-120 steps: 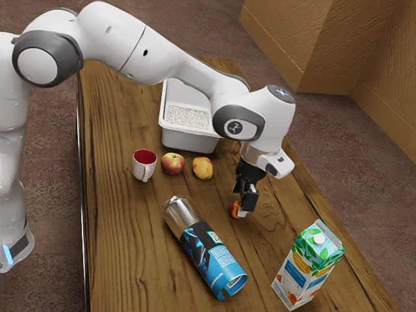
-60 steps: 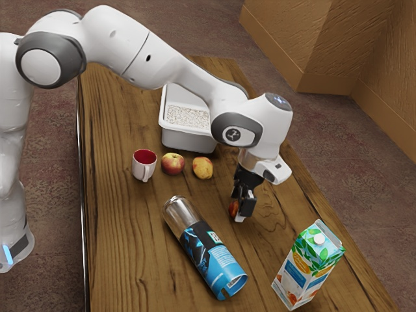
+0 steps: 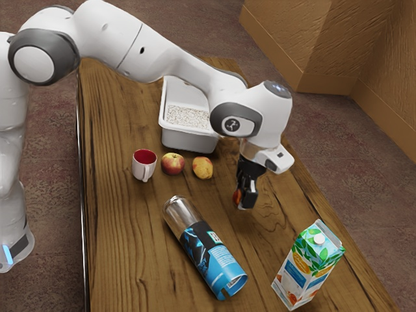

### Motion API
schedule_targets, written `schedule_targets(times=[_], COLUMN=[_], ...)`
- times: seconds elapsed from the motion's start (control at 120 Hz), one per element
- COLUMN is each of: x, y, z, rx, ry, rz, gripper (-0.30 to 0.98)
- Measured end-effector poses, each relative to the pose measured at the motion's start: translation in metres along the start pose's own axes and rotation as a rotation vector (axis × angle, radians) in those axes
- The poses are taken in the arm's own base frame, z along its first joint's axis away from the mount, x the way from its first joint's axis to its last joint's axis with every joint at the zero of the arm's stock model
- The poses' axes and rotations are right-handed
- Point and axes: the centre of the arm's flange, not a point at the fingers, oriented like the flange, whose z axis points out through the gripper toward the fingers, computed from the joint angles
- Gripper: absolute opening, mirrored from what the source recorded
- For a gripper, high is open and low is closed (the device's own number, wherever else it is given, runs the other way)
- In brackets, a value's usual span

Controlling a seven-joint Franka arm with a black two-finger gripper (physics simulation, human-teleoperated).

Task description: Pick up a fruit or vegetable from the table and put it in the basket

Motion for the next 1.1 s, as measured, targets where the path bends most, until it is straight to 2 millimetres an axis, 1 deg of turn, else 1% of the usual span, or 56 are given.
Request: schedule_targets(times=[0.017,0.042,0.083,0.1,0.142,0.175,0.2,0.225,0.267,0.342,0.4,0.45,0.492,0.525,0.55,0.583,0.683,0.733,0.817,0.883,0.933,1.008,1.1], x=[-0.001,-0.002,-0.002,-0.001,-0.003,-0.007,-0.012,-0.018,-0.031,-0.059,-0.084,-0.107,-0.124,-0.134,-0.137,-0.135,-0.115,-0.111,-0.114,-0.116,-0.114,-0.112,-0.110], y=[-0.004,-0.013,-0.033,-0.042,-0.069,-0.092,-0.110,-0.130,-0.165,-0.233,-0.288,-0.332,-0.360,-0.374,-0.379,-0.379,-0.356,-0.350,-0.354,-0.361,-0.362,-0.359,-0.358], z=[-0.012,-0.036,-0.074,-0.094,-0.138,-0.169,-0.187,-0.199,-0.209,-0.214,-0.208,-0.198,-0.192,-0.189,-0.186,-0.181,-0.170,-0.168,-0.166,-0.158,-0.152,-0.149,-0.148], rx=[0.004,0.012,0.022,0.026,0.036,0.045,0.051,0.057,0.065,0.078,0.082,0.084,0.083,0.081,0.079,0.076,0.068,0.065,0.063,0.061,0.057,0.050,0.047], ry=[0.019,0.053,0.106,0.131,0.184,0.212,0.223,0.223,0.210,0.170,0.132,0.095,0.074,0.060,0.049,0.036,0.009,0.001,-0.007,-0.023,-0.032,-0.037,-0.039], rz=[-0.007,-0.024,-0.060,-0.076,-0.123,-0.163,-0.197,-0.232,-0.296,-0.421,-0.524,-0.611,-0.666,-0.694,-0.703,-0.701,-0.646,-0.632,-0.637,-0.646,-0.646,-0.639,-0.634], gripper=[0.24,0.24,0.24,0.23,0.24,0.24,0.25,0.25,0.24,0.23,0.23,0.23,0.23,0.23,0.23,0.23,0.22,0.22,0.22,0.22,0.23,0.41,0.54])
